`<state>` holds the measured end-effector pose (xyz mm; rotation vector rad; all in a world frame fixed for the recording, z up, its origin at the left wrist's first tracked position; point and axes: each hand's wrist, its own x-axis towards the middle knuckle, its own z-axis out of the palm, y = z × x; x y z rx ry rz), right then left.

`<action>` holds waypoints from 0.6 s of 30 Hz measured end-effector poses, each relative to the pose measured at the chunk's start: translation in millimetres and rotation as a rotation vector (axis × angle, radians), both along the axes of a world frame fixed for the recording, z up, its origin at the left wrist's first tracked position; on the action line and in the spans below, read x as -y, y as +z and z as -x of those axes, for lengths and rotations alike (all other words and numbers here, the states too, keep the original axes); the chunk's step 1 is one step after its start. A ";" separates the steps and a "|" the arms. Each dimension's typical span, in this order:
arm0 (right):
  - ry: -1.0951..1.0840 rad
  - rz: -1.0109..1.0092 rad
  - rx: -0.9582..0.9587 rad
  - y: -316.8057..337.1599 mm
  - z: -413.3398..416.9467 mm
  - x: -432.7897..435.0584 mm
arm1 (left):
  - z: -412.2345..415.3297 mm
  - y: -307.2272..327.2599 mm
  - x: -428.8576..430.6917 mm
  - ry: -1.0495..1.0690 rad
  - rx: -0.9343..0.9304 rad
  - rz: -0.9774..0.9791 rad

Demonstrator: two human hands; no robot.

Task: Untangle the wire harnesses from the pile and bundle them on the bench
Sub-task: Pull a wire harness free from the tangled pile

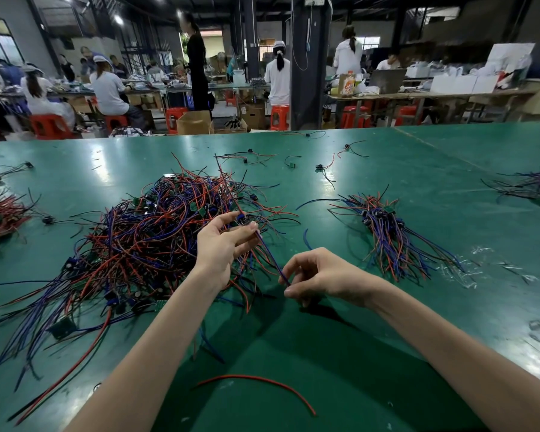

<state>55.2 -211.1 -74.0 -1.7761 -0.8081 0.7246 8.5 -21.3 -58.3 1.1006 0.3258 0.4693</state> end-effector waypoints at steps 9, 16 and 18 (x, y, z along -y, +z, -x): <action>-0.012 0.003 0.013 -0.3 1.1 0.6 | -1.6 -0.7 -3.2 0.021 -0.009 0.008; -0.022 0.035 0.064 2.8 2.6 -0.8 | -4.2 -2.4 -4.0 0.034 0.001 0.014; -0.061 0.013 0.088 2.0 2.4 -2.2 | -4.7 -2.0 -4.9 0.042 0.001 0.018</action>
